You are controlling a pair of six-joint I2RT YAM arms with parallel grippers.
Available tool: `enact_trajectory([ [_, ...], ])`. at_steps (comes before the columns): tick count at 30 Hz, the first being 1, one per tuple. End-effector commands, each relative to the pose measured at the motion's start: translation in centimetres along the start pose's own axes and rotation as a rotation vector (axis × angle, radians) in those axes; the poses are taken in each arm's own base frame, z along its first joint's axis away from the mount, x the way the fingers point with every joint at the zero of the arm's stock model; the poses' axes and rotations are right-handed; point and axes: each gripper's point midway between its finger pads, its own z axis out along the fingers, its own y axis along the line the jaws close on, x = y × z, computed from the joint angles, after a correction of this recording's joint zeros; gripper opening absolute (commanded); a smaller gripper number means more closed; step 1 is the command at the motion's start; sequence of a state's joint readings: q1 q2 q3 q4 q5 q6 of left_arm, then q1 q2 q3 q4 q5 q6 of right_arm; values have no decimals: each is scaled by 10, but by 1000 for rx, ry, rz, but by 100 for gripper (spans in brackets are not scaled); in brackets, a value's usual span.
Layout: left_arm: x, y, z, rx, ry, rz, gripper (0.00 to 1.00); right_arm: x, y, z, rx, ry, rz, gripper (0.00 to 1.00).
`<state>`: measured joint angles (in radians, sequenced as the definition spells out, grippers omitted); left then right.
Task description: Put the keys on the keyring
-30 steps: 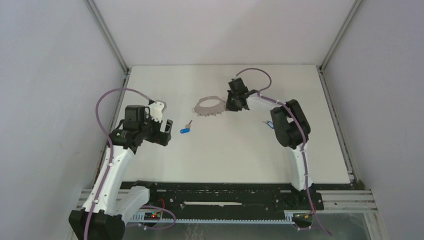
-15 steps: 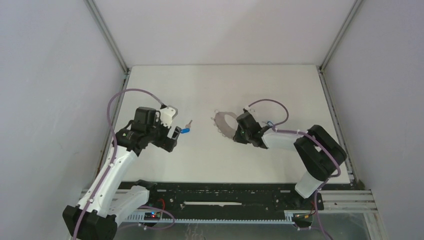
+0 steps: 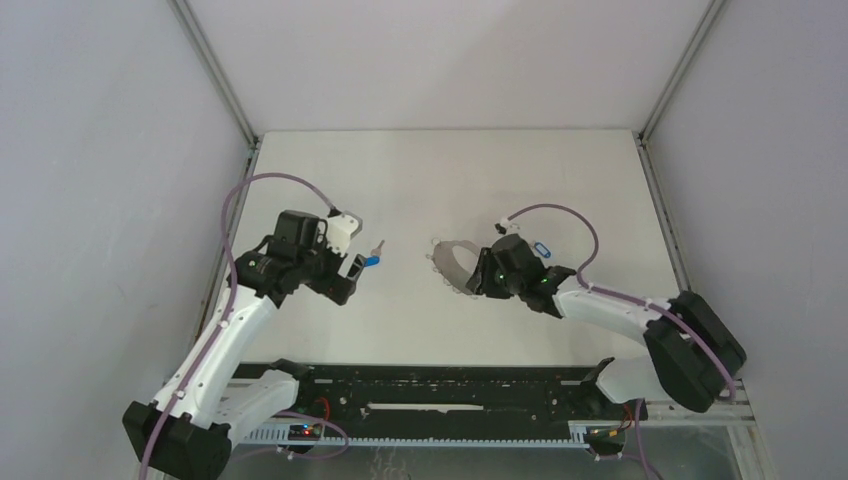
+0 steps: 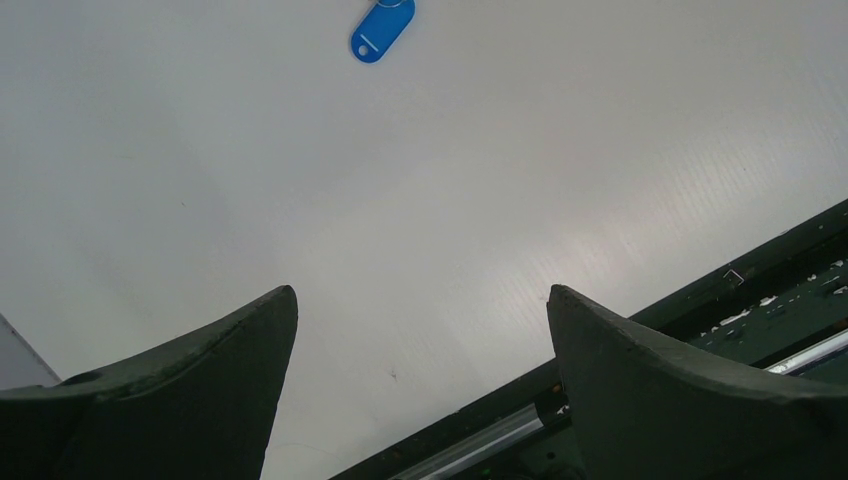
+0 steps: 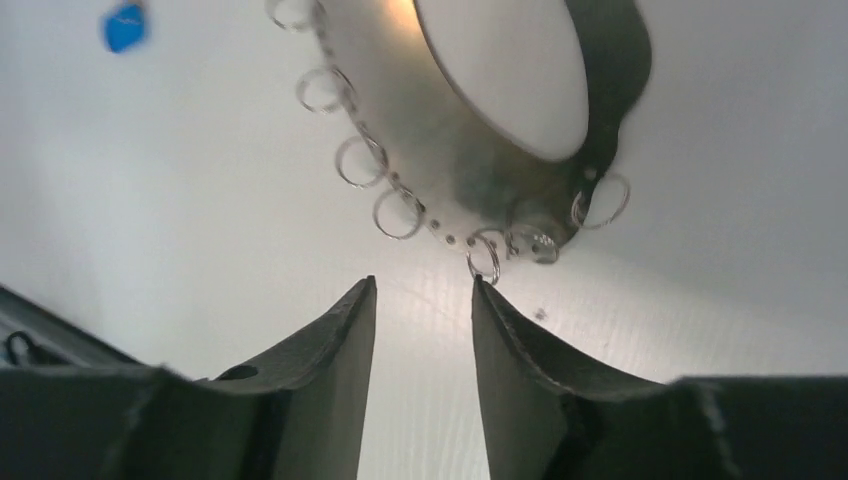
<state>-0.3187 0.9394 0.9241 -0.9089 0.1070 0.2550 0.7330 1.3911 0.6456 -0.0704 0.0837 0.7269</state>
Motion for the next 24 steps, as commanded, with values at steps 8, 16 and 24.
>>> enact_trajectory([
  [8, -18, 7, -2, -13, -2, 39, 100, -110, 59, 4, -219, -119, -307, 55],
  [16, -15, 12, 1, -38, 16, 53, 100, -135, 41, 40, -31, -87, -251, 52],
  [24, -18, 9, -1, -16, -8, 87, 100, -59, -15, -3, 214, -60, -167, 59],
])
